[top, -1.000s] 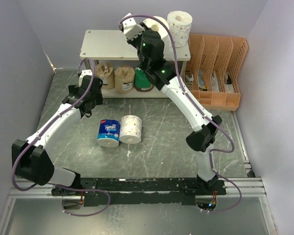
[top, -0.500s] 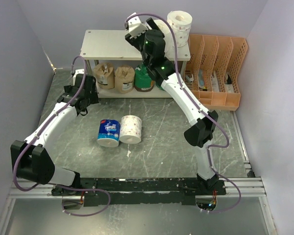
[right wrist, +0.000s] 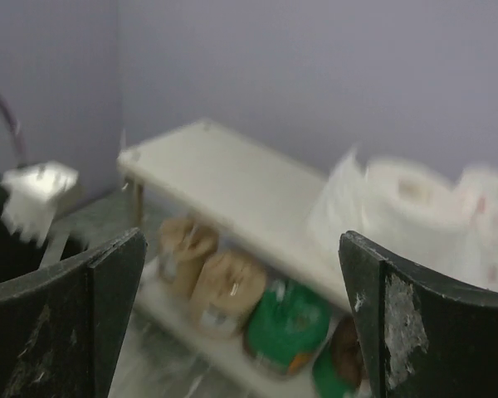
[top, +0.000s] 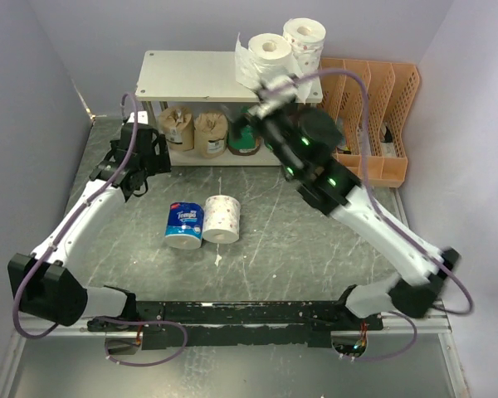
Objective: Place and organize the paper towels onto the shelf
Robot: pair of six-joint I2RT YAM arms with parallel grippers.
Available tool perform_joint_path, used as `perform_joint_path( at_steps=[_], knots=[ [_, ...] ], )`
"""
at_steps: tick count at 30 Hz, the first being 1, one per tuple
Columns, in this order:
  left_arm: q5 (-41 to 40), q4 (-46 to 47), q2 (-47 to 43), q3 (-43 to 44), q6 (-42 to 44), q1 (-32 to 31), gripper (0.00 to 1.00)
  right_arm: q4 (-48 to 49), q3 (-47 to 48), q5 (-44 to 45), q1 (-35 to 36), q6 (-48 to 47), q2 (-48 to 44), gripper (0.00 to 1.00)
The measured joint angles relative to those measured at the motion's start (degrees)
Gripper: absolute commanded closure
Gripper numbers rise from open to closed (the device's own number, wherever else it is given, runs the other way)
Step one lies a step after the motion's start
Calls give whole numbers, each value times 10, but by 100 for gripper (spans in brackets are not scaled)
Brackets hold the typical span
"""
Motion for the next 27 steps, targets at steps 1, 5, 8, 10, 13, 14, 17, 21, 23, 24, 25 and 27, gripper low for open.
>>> perform_joint_path(
  at_steps=[1, 5, 8, 10, 13, 14, 17, 21, 23, 24, 25, 27],
  knots=[
    [10, 6, -8, -1, 4, 0, 4, 15, -57, -4, -1, 24, -45, 0],
    [75, 34, -30, -7, 22, -2, 0, 61, -310, -5, -5, 138, -216, 0],
    [160, 53, -29, -12, 45, -9, 1, 79, -467, 5, 0, 222, -281, 0],
    [200, 54, -25, -12, 63, -26, 0, 71, -574, 21, 4, 276, -318, 0],
    [213, 49, -22, -10, 97, -106, 0, 39, -665, 52, 7, 335, -377, 0],
    [208, 42, -19, -5, 109, -151, 0, 31, -671, 64, 7, 347, -393, 0],
    [184, 10, 8, 26, 139, -283, 1, 23, -657, 100, 7, 367, -416, 0],
    [138, -22, 42, 34, 173, -399, 0, 7, -629, 168, 7, 380, -424, 0],
    [112, -23, 40, 6, 196, -424, 0, -3, -629, 198, 7, 381, -435, 0],
    [101, -20, 37, -10, 208, -433, 0, -7, -629, 209, 7, 381, -441, 0],
    [92, -12, 31, -31, 220, -440, 1, -15, -626, 219, 7, 381, -446, 0],
    [77, -2, 12, -71, 246, -446, 1, -26, -618, 233, 7, 381, -452, 0]
  ],
)
